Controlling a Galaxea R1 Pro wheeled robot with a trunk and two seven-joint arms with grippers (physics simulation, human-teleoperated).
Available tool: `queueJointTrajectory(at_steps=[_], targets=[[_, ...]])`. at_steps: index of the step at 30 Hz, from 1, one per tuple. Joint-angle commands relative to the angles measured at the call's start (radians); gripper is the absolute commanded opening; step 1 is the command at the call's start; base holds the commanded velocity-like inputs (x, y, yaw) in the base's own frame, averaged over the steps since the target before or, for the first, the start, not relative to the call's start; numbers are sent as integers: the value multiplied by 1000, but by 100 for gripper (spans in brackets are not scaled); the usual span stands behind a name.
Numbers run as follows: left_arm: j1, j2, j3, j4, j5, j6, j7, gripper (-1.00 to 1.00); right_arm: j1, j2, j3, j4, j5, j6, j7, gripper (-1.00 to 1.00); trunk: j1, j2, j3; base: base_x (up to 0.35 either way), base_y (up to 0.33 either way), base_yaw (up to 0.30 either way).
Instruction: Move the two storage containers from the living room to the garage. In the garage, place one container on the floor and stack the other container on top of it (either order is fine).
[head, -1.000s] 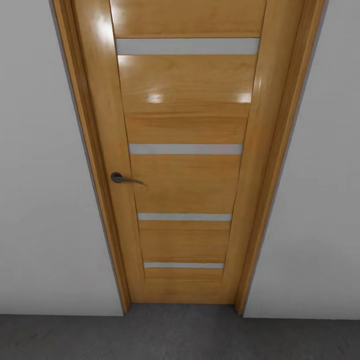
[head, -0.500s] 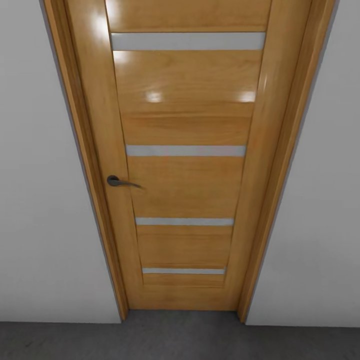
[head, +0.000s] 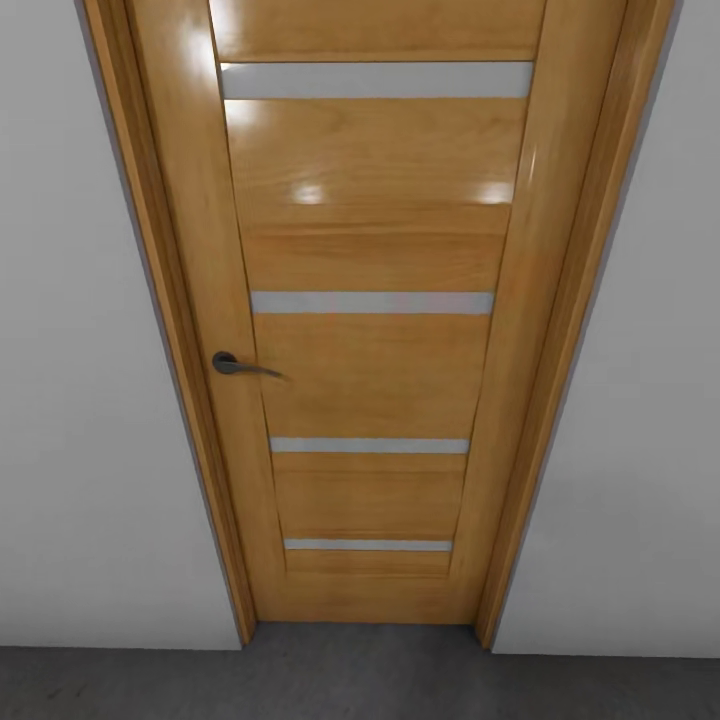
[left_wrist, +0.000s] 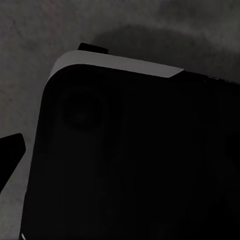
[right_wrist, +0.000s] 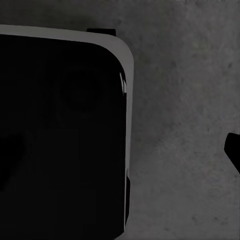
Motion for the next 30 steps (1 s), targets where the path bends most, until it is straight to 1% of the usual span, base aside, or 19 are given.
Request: queueJointTrajectory(at_steps=[1, 5, 15, 30], targets=[[0, 0, 4, 0, 5, -2, 0, 100, 0, 0, 2, -1, 0, -1, 0, 100, 0, 0, -1, 0, 0, 0], [0, 0, 3, 1, 11, -2, 0, 100, 0, 0, 3, -2, -1, -1, 0, 100, 0, 0, -1, 0, 0, 0], [0, -1, 2, 1, 12, -2, 0, 100, 0, 0, 2, -2, 0, -1, 0, 100, 0, 0, -1, 16, 0, 0], [0, 0, 2, 1, 12, -2, 0, 100, 0, 0, 2, -2, 0, -1, 0, 100, 0, 0, -1, 233, 0, 0]])
